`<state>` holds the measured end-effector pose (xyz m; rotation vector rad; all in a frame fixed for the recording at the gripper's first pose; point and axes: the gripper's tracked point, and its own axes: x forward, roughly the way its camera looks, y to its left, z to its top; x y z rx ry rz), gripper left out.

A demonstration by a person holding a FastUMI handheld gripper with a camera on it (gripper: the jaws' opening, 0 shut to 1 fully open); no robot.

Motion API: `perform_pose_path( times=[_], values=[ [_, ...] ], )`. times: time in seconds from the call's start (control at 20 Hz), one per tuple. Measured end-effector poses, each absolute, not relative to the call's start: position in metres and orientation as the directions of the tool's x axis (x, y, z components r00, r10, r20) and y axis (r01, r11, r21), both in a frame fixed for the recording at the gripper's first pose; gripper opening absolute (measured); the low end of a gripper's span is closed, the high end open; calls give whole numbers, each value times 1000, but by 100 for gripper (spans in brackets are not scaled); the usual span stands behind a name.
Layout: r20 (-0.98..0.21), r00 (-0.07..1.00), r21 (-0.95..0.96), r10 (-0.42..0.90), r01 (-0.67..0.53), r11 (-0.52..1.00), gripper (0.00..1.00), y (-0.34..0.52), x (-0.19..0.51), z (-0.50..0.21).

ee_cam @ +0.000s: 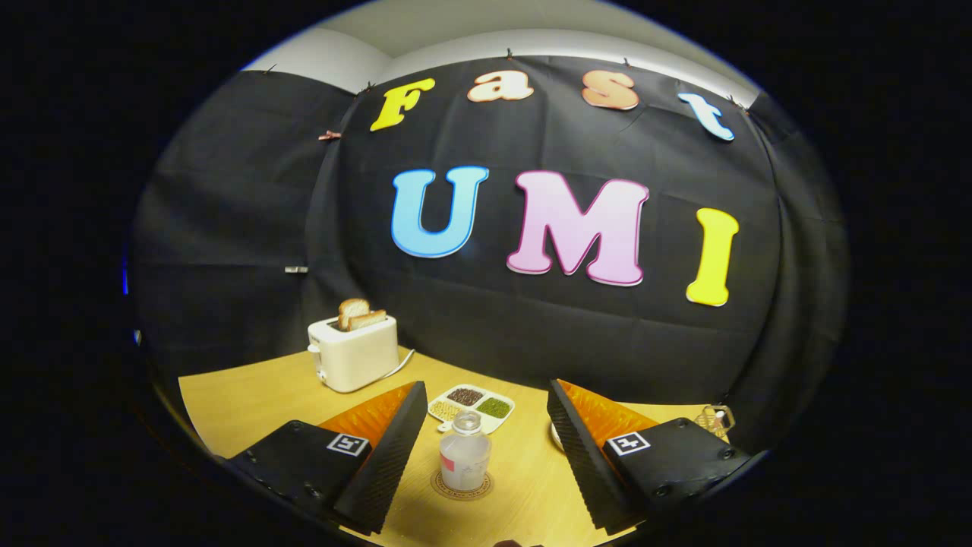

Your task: Take the bottle from table, then pour the juice into the cup, finally place the bottle on the coaster

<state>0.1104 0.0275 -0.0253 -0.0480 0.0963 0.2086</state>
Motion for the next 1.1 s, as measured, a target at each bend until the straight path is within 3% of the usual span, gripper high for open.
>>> perform_pose_path(
  times=[0.35, 0.6, 1.1],
  values=[
    [-38, 999, -41, -23, 21, 999, 98, -46, 22, 58],
    [-50, 987, -18, -153, 152, 988, 97, -77, -53, 72],
    [-98, 973, 37, -210, 215, 976, 97, -97, -82, 56]
  ],
)
